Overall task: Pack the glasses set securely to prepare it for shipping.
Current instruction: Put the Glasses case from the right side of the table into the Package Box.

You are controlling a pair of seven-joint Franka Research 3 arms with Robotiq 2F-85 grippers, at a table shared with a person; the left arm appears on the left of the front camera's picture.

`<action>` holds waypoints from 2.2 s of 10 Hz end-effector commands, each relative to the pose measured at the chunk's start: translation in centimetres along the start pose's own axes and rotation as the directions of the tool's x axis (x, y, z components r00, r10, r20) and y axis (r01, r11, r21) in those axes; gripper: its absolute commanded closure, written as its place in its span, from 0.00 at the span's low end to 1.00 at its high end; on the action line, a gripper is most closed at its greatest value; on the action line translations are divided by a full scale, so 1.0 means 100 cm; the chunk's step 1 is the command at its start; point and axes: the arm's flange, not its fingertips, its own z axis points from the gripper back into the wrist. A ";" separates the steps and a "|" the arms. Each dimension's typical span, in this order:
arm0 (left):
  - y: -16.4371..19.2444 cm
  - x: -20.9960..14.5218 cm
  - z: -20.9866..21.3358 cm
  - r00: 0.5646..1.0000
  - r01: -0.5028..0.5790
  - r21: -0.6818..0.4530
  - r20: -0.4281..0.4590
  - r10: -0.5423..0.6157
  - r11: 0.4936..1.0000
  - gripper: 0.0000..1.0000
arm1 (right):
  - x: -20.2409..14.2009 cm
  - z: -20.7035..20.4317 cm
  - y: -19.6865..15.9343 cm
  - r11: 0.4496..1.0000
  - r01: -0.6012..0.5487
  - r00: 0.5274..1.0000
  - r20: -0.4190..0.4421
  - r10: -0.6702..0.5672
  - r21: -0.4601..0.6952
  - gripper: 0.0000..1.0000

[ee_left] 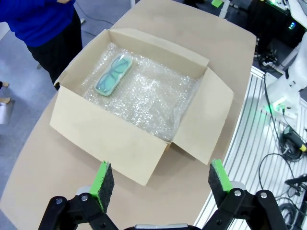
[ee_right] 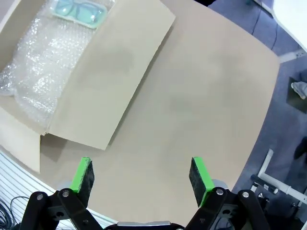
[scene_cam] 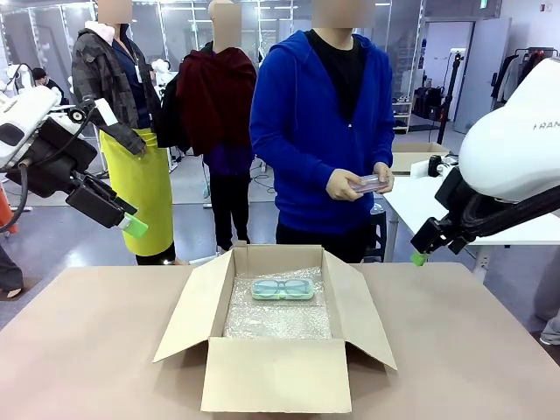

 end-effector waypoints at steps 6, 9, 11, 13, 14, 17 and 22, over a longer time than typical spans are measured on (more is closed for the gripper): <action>0.002 -0.001 0.003 1.000 0.020 -0.023 0.010 -0.020 1.000 0.00 | 0.003 -0.005 0.001 1.000 -0.012 1.000 -0.007 0.012 0.011 0.00; 0.002 -0.001 0.003 1.000 0.020 -0.023 0.010 -0.020 1.000 0.00 | 0.003 -0.005 0.001 1.000 -0.012 1.000 -0.007 0.012 0.011 0.00; 0.002 -0.001 0.003 1.000 0.020 -0.023 0.010 -0.020 1.000 0.00 | 0.003 -0.005 0.001 1.000 -0.012 1.000 -0.007 0.012 0.011 0.00; 0.002 -0.001 0.003 1.000 0.020 -0.023 0.010 -0.020 1.000 0.00 | 0.003 -0.005 0.001 1.000 -0.012 1.000 -0.007 0.012 0.011 0.00; 0.002 -0.001 0.003 1.000 0.020 -0.023 0.010 -0.020 1.000 0.00 | 0.003 -0.005 0.001 1.000 -0.012 1.000 -0.007 0.012 0.011 0.00; 0.002 -0.001 0.003 1.000 0.020 -0.023 0.010 -0.020 1.000 0.00 | 0.003 -0.005 0.001 1.000 -0.012 1.000 -0.007 0.012 0.011 0.00; 0.002 -0.001 0.003 1.000 0.020 -0.023 0.010 -0.020 1.000 0.00 | 0.003 -0.005 0.001 1.000 -0.012 1.000 -0.007 0.012 0.011 0.00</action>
